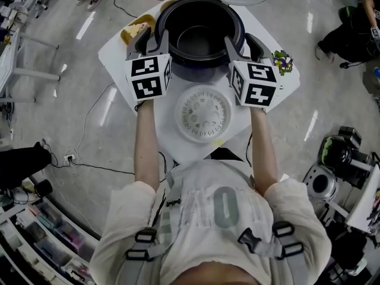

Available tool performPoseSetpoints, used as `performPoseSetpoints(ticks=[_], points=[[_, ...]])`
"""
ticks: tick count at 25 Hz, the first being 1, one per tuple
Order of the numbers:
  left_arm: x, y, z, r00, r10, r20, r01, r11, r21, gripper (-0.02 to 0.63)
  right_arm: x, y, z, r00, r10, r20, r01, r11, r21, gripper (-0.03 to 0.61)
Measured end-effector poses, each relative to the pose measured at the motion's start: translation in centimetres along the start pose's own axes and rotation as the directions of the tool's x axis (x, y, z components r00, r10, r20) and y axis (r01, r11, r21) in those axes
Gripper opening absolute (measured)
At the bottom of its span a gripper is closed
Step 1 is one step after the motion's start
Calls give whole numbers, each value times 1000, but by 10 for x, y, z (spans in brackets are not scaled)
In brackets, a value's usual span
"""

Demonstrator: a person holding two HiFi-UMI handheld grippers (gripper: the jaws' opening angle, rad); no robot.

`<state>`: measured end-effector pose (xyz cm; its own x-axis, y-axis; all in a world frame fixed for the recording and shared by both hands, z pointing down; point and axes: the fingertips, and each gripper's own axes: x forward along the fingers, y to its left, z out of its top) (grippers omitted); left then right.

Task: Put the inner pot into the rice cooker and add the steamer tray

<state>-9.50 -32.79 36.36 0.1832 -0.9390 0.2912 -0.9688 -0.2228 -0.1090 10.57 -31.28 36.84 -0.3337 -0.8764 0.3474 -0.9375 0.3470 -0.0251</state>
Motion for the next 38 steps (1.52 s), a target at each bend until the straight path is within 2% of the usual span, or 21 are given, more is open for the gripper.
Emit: performPoseSetpoints(ticks=[7, 10, 13, 18, 25, 33, 38], points=[[-57, 2, 22, 995, 0, 104, 1, 1000, -10, 155, -43, 27, 25, 993, 60, 105, -52, 995, -81, 222], [-80, -6, 13, 993, -33, 111, 36, 999, -22, 155, -60, 39, 16, 990, 86, 115, -74, 992, -101, 275], [-97, -20, -8, 993, -73, 95, 76, 997, -27, 155, -76, 47, -5, 989, 99, 111, -85, 989, -123, 278], [-116, -38, -65, 991, -133, 30, 134, 989, -58, 155, -94, 58, -64, 994, 110, 29, -105, 986, -131, 276], [-122, -58, -143, 976, -192, -103, 180, 977, -115, 155, -101, 57, -149, 990, 60, -125, -63, 998, -15, 273], [-129, -84, -220, 923, -273, -272, 235, 958, -163, 155, -109, 60, -236, 959, 19, -283, 8, 996, 93, 270], [-131, -96, -247, 886, -319, -336, 278, 946, -165, 155, -110, 56, -270, 942, 7, -335, 43, 989, 142, 270]])
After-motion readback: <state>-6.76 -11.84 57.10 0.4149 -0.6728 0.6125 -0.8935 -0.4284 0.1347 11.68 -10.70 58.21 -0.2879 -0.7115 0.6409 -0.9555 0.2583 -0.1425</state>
